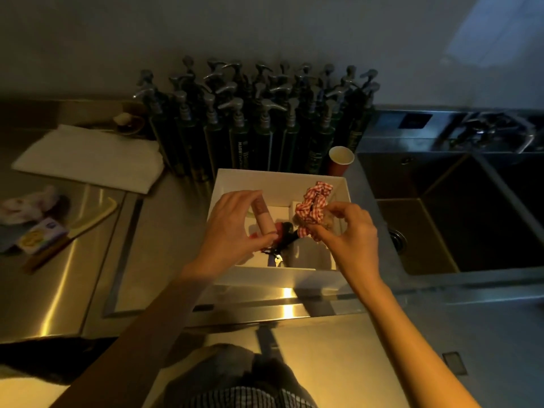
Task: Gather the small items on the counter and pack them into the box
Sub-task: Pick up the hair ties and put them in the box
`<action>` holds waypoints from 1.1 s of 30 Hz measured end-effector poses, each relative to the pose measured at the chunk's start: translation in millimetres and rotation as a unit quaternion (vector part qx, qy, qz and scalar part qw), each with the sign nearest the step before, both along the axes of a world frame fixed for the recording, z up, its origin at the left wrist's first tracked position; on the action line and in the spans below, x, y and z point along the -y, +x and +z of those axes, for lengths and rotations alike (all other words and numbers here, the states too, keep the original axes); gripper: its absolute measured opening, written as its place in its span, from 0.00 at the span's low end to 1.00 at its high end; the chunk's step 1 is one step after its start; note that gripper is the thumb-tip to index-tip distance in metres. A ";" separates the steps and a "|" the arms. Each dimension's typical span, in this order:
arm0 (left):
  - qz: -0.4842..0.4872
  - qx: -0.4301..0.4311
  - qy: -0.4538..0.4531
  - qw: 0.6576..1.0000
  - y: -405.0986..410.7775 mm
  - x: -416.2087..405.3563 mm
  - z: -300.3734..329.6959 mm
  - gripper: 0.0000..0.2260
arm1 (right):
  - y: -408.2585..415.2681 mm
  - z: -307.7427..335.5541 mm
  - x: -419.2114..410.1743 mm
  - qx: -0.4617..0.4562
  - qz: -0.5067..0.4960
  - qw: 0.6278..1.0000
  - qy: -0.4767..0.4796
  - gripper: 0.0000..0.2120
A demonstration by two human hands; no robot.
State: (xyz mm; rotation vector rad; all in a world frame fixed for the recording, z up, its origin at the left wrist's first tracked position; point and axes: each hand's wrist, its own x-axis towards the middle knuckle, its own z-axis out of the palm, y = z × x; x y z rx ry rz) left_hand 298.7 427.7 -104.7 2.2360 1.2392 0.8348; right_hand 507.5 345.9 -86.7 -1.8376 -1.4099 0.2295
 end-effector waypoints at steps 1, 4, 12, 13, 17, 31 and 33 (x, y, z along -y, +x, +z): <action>-0.005 -0.017 -0.005 1.000 0.5 -2.7 -1.7 0.36 | -0.5 -1.8 -0.7 -0.001 -0.003 1.000 -0.010 0.19; -0.027 -0.076 0.006 0.997 2.3 -10.3 -5.9 0.34 | -2.4 -7.4 -2.9 -0.005 -0.008 0.999 -0.035 0.18; -0.025 -0.082 0.040 0.996 -8.5 -19.3 -4.9 0.30 | -7.4 -13.8 -11.6 0.002 -0.011 0.998 -0.062 0.18; -0.020 -0.090 0.052 0.994 -10.1 -20.0 -4.2 0.29 | -8.0 -12.7 -13.2 0.005 -0.011 0.998 -0.059 0.17; 0.017 -0.098 0.072 0.992 -13.0 -20.0 2.3 0.26 | -10.8 -4.4 -19.1 0.021 -0.002 0.999 -0.038 0.16; 0.238 -0.169 0.178 0.940 -108.8 9.3 23.8 0.19 | -129.8 29.7 -63.8 0.122 0.232 0.965 0.025 0.24; 0.272 -0.193 0.183 0.925 -137.4 13.7 25.9 0.18 | -158.2 33.1 -70.3 0.120 0.266 0.955 0.045 0.23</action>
